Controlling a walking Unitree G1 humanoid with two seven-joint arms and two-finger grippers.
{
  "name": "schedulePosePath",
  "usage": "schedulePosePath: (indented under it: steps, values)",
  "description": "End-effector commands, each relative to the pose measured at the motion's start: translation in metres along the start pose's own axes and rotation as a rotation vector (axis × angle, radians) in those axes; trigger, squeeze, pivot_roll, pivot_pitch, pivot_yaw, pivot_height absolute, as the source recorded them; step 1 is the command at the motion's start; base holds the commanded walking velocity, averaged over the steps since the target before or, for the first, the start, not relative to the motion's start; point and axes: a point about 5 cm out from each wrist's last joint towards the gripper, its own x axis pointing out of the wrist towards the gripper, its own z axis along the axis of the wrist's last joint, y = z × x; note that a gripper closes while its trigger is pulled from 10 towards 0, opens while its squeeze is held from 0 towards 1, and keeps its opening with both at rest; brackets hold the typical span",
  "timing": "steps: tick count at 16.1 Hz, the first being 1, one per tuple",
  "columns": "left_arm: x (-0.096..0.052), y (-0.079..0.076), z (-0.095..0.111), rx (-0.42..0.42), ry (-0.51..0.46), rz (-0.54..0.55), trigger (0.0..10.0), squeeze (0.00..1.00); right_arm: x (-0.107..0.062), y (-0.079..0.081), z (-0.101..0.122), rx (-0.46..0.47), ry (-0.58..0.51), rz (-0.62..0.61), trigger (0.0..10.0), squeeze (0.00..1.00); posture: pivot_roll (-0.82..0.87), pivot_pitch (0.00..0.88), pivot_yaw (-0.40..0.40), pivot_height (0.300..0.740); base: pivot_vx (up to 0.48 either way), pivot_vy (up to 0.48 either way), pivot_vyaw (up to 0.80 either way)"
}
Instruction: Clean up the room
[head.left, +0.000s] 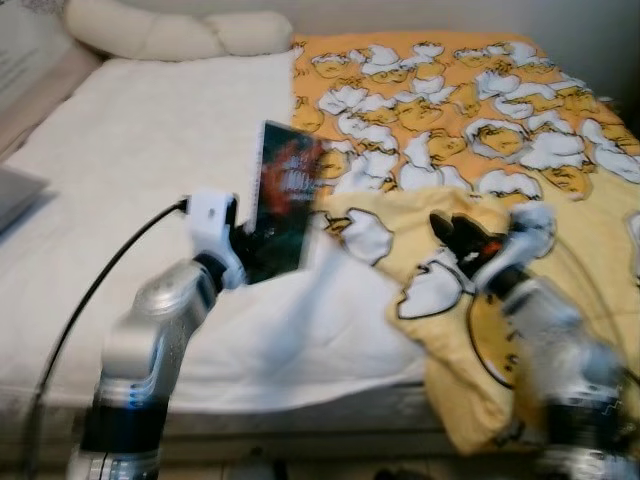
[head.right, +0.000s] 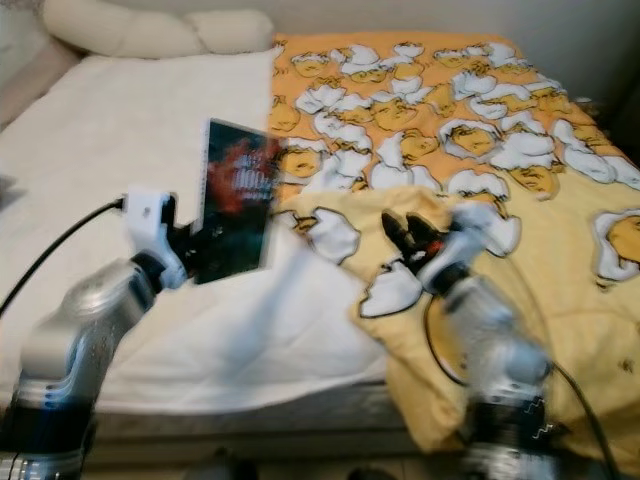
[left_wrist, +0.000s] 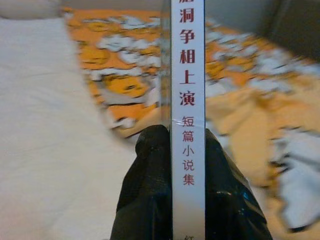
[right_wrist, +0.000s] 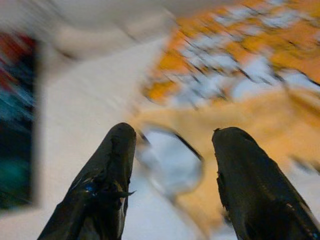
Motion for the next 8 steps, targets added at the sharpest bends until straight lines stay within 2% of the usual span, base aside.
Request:
schedulePosePath:
  steps: [1, 3, 5, 8]
  values:
    - [-0.004, 0.002, -0.001, 0.061, 0.007, 0.083, 10.0, 0.0, 0.002, 0.017, -0.008, -0.121, 0.01, -0.059, 10.0, 0.0, 0.0, 0.0, 0.031, 0.74, 0.0, 0.0, 0.0]
    - [-0.006, 0.004, -0.004, 0.047, 0.005, 0.114, 10.0, 0.0, -0.001, 0.021, -0.013, -0.107, -0.007, -0.081, 10.0, 0.0, 0.01, 0.0, 0.025, 0.74, 0.0, 0.152, 0.0]
    - [-0.007, 0.003, -0.005, 0.08, -0.007, 0.117, 10.0, 0.0, -0.004, 0.023, -0.019, -0.104, -0.005, -0.093, 10.0, 0.0, 0.01, 0.0, 0.021, 0.74, 0.0, 0.435, 0.0]
    - [-0.008, 0.002, -0.005, 0.086, -0.014, 0.134, 10.0, 0.0, -0.006, 0.026, -0.019, -0.121, -0.024, -0.116, 10.0, 0.0, 0.01, 0.0, 0.019, 0.74, 0.0, 0.48, 0.0]
